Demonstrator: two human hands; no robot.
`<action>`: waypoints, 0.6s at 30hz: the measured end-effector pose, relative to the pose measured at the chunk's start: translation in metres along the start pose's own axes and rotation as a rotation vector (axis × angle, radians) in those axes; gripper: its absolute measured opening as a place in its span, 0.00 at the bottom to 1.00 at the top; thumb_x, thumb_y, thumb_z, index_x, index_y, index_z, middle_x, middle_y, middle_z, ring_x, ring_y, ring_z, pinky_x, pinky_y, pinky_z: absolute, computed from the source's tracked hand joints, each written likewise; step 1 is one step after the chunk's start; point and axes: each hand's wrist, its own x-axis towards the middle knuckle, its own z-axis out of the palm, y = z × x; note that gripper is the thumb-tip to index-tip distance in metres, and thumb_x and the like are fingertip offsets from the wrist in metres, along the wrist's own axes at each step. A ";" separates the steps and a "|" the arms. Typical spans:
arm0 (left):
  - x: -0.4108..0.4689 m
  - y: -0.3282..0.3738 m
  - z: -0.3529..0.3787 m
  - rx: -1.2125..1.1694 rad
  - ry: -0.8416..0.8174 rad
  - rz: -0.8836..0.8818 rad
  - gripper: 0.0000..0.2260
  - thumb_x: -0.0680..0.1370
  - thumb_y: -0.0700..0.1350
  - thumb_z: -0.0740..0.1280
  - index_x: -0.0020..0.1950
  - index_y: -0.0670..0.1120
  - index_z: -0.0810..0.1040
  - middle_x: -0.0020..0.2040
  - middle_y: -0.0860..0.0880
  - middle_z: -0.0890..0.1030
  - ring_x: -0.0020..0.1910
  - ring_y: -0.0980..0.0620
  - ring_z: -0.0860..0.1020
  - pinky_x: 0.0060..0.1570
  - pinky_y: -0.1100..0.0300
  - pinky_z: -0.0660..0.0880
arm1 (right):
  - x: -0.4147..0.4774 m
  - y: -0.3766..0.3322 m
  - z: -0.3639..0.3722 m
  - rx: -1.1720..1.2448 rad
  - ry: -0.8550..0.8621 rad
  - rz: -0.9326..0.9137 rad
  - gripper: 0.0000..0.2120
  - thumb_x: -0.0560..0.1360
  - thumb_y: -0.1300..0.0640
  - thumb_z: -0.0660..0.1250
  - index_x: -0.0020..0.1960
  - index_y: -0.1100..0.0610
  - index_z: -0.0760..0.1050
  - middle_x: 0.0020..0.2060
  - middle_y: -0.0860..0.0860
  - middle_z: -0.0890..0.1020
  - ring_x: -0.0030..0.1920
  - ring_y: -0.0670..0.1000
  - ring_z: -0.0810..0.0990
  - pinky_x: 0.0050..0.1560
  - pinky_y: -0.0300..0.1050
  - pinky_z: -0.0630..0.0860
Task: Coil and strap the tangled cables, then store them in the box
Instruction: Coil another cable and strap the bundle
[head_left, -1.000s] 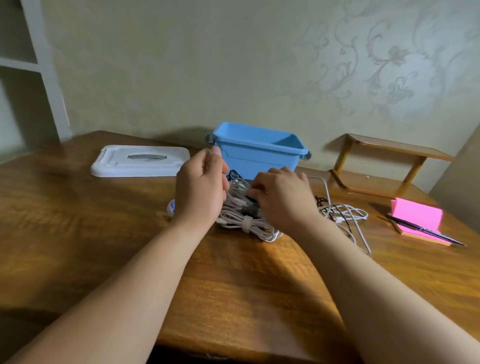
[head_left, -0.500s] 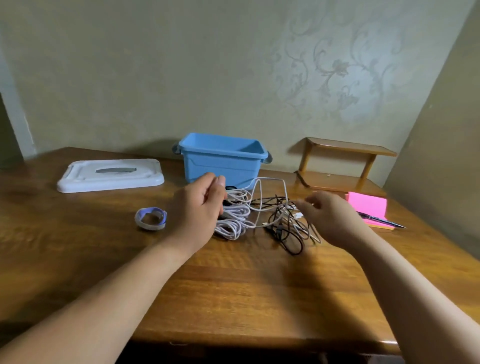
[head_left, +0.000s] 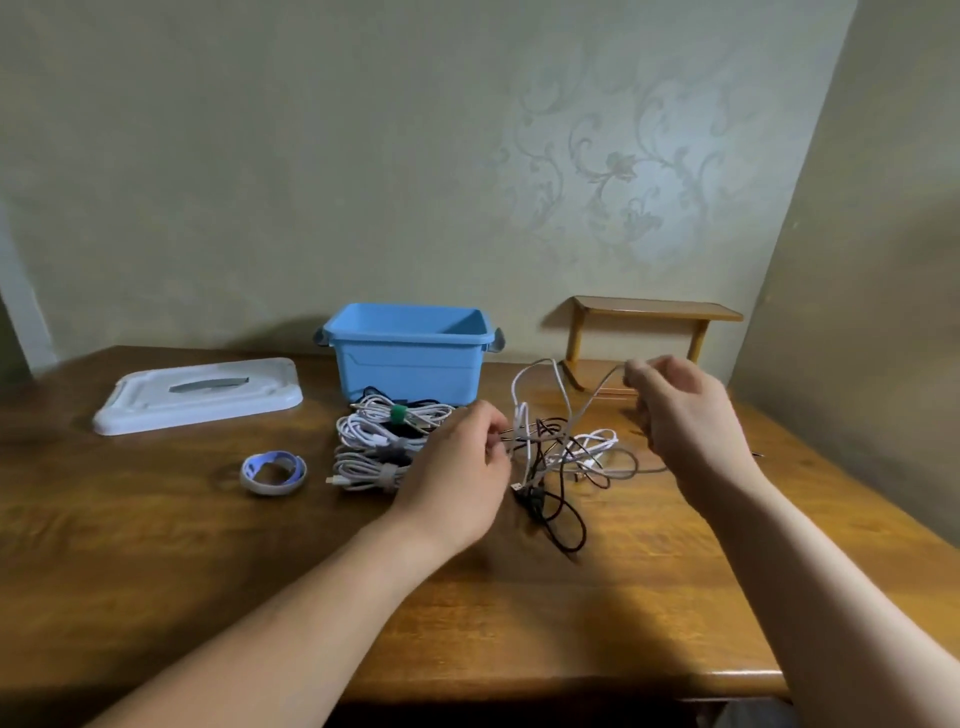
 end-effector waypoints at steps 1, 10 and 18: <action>0.003 0.002 0.003 0.037 -0.016 -0.017 0.06 0.87 0.43 0.62 0.62 0.49 0.76 0.56 0.54 0.79 0.53 0.55 0.78 0.53 0.57 0.77 | -0.001 0.005 -0.002 -0.091 -0.023 0.019 0.11 0.83 0.48 0.68 0.49 0.55 0.81 0.37 0.53 0.82 0.38 0.52 0.78 0.39 0.51 0.73; 0.066 0.012 0.009 0.221 -0.066 -0.199 0.08 0.87 0.42 0.60 0.63 0.44 0.76 0.56 0.46 0.78 0.51 0.45 0.78 0.48 0.52 0.76 | 0.006 0.007 0.002 -0.573 0.127 -0.324 0.10 0.84 0.52 0.64 0.61 0.54 0.81 0.55 0.52 0.83 0.55 0.54 0.80 0.56 0.56 0.79; 0.086 0.008 0.029 0.441 -0.336 -0.244 0.06 0.82 0.47 0.69 0.50 0.44 0.80 0.41 0.46 0.80 0.39 0.46 0.79 0.35 0.54 0.74 | 0.036 0.019 0.073 -0.434 -0.255 -0.021 0.15 0.84 0.60 0.61 0.67 0.52 0.78 0.59 0.53 0.85 0.52 0.52 0.84 0.55 0.55 0.83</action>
